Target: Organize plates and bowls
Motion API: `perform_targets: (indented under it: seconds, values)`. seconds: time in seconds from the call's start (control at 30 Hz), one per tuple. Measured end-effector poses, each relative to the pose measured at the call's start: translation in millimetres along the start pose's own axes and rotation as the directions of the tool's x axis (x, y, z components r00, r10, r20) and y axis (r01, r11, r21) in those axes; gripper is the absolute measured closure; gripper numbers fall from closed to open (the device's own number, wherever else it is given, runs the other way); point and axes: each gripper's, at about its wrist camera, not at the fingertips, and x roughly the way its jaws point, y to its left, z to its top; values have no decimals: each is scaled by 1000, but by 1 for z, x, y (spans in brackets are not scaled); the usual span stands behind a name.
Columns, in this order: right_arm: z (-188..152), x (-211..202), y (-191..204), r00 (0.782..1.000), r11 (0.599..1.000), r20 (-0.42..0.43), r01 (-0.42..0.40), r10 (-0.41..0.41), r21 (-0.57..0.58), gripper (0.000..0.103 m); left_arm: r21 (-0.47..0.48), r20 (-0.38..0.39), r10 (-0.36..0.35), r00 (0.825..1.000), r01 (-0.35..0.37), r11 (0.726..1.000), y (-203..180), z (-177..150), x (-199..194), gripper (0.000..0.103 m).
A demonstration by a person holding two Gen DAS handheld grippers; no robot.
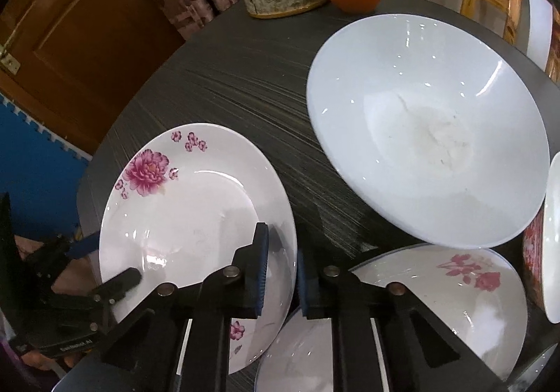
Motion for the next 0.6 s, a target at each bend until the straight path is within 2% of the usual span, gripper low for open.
perform_targets:
  seconds: [0.13,0.23,0.5,0.6]
  values:
    - [0,0,0,1000,1000,7,-3,3,6,89,-5,3,-14,1000,14,1000,0,1,1,74]
    - [1,1,1,1000,1000,8,1,-1,6,89,-53,2,-49,999,50,997,9,2,0,81]
    - [0,2,-1,1000,1000,17,-2,2,19,90,-134,2,-141,990,140,981,28,2,4,84]
    - [1,2,-1,1000,1000,20,-5,5,25,90,-145,6,-147,989,147,979,32,6,5,85]
